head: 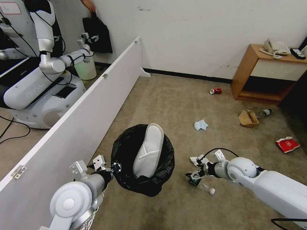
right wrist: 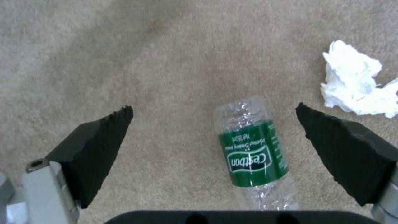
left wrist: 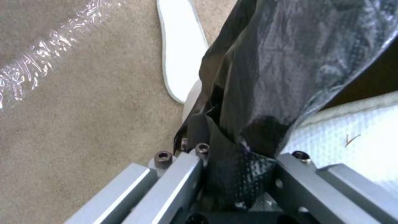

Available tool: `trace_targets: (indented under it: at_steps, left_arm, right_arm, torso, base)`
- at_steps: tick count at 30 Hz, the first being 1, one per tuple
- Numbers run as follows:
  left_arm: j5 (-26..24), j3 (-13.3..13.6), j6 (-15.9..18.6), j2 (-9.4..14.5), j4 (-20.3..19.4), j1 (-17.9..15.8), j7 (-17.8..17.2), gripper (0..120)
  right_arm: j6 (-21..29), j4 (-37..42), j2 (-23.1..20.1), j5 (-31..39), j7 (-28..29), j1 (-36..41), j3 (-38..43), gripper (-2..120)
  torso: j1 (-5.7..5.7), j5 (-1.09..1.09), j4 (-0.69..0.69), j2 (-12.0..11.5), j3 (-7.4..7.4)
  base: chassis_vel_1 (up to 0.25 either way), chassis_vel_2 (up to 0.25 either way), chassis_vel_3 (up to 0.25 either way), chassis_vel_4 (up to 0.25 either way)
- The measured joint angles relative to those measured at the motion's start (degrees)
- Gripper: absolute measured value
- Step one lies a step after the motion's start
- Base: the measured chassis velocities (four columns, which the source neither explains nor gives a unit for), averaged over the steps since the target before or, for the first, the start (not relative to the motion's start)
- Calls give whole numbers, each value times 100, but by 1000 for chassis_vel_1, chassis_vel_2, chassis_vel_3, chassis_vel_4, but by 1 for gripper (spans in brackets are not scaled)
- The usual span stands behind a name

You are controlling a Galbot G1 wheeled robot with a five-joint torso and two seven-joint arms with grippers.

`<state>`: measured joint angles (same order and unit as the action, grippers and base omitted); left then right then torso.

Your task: Pick up the trash bin, then pick up the garbage from the floor and place it into the trash bin.

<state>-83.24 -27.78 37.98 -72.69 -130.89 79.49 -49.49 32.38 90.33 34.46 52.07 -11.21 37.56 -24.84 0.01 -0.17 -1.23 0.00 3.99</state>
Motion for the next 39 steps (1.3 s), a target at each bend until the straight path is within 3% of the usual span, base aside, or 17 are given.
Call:
trace_targets:
  at_steps: [21,39]
  left_arm:
    - [17,-82,-20,19,52,35,67,0]
    - [170,-133,-43,-10,52,161,150,0]
  right_arm:
    - [-77,-436,121,-384,-144,154,-168,100]
    - [-227,-1095,546,-697,-187,243,-98,100]
  torso:
    - [0,1,0,0,0]
    - [0,0,0,0,0]
  base:
    - [0,0,0,0]
    - [0,0,0,0]
